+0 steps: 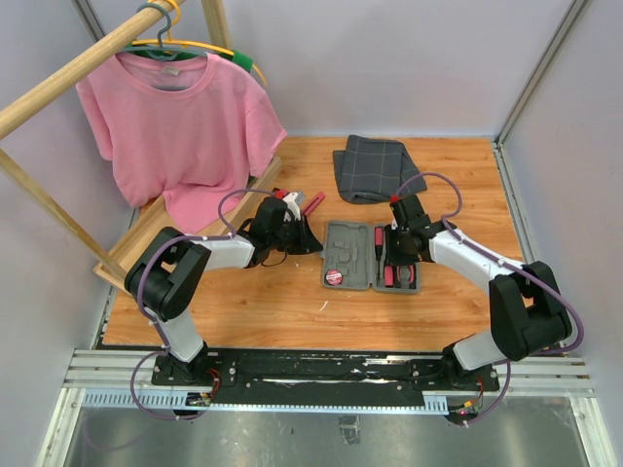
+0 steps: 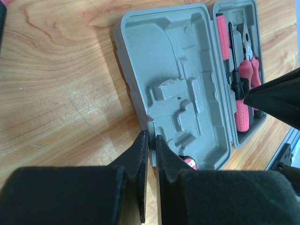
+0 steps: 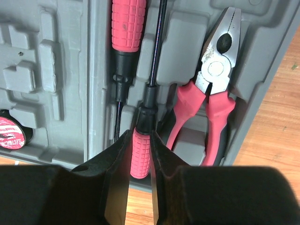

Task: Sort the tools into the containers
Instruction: Place the screwdriver in the storage box.

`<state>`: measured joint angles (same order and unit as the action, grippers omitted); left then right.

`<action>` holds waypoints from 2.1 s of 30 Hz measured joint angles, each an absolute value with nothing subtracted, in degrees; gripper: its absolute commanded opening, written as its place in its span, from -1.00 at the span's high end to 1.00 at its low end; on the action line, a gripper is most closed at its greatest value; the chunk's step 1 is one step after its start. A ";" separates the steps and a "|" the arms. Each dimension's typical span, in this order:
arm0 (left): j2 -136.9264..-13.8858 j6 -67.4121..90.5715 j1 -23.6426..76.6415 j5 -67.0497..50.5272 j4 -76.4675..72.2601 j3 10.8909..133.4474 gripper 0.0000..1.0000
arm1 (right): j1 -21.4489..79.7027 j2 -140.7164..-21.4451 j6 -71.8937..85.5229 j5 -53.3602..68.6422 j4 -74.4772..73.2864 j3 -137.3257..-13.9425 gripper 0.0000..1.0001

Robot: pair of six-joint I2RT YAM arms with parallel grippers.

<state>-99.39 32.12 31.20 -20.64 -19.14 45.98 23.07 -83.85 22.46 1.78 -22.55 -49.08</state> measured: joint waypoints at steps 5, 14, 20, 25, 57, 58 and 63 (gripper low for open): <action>-99.39 32.12 31.20 -20.64 -19.11 46.00 0.99 | 23.07 -83.85 22.50 1.76 -22.61 -48.90 0.59; -99.39 31.94 31.20 -20.64 -18.92 46.09 0.99 | 23.07 -83.57 22.79 2.83 -22.76 -47.75 0.64; -99.39 31.92 31.20 -20.64 -18.65 46.09 0.99 | 23.07 -82.52 22.85 3.73 -23.68 -47.11 0.61; -99.39 31.92 31.20 -20.62 -18.59 46.09 0.99 | 23.07 -79.59 22.90 4.32 -25.71 -46.70 0.57; -99.39 31.79 31.20 -20.62 -18.11 46.33 0.99 | 23.07 -81.06 23.24 2.44 -20.27 -45.67 0.63; -99.39 31.77 31.20 -20.62 -18.09 46.35 0.99 | 23.07 -81.03 23.24 2.33 -20.27 -45.30 0.63; -99.39 31.75 31.20 -20.64 -17.85 46.50 0.99 | 23.07 -80.64 23.55 2.70 -19.14 -44.05 0.63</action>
